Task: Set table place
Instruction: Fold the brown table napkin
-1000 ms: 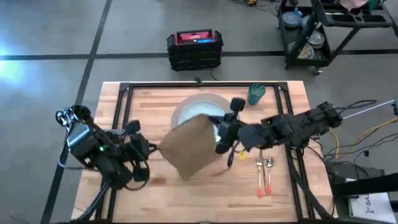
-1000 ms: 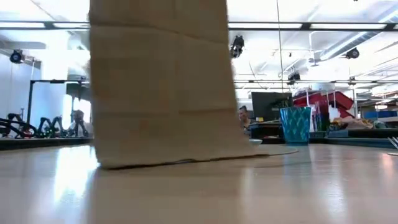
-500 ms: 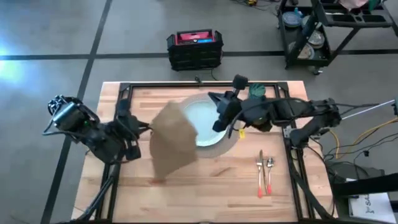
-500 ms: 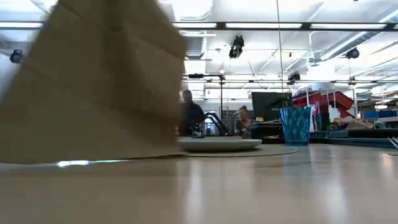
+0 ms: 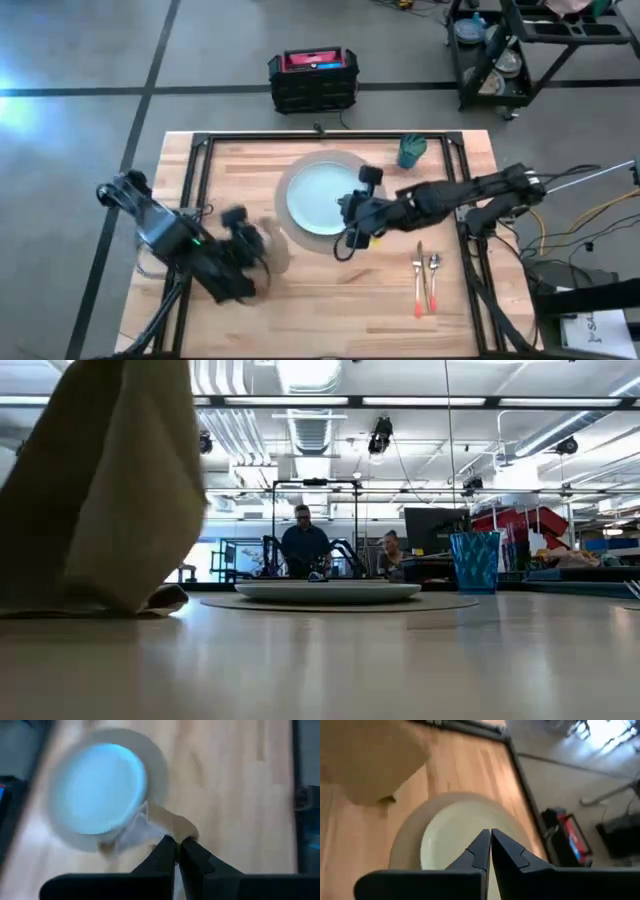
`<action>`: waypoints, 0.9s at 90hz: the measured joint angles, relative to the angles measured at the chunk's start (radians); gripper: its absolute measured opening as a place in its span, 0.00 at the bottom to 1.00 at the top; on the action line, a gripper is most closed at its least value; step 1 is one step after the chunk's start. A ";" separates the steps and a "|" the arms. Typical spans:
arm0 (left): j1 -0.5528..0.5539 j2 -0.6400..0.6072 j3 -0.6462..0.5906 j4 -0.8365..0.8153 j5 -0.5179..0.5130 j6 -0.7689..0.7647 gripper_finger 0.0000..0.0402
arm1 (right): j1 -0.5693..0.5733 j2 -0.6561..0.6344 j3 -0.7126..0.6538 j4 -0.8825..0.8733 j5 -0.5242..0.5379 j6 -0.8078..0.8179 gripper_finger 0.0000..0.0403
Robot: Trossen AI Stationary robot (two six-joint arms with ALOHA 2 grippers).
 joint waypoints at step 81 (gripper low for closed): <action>-0.042 0.373 -0.103 0.222 -0.107 -0.493 0.00 | 0.234 0.283 -0.528 0.960 -0.384 0.210 0.62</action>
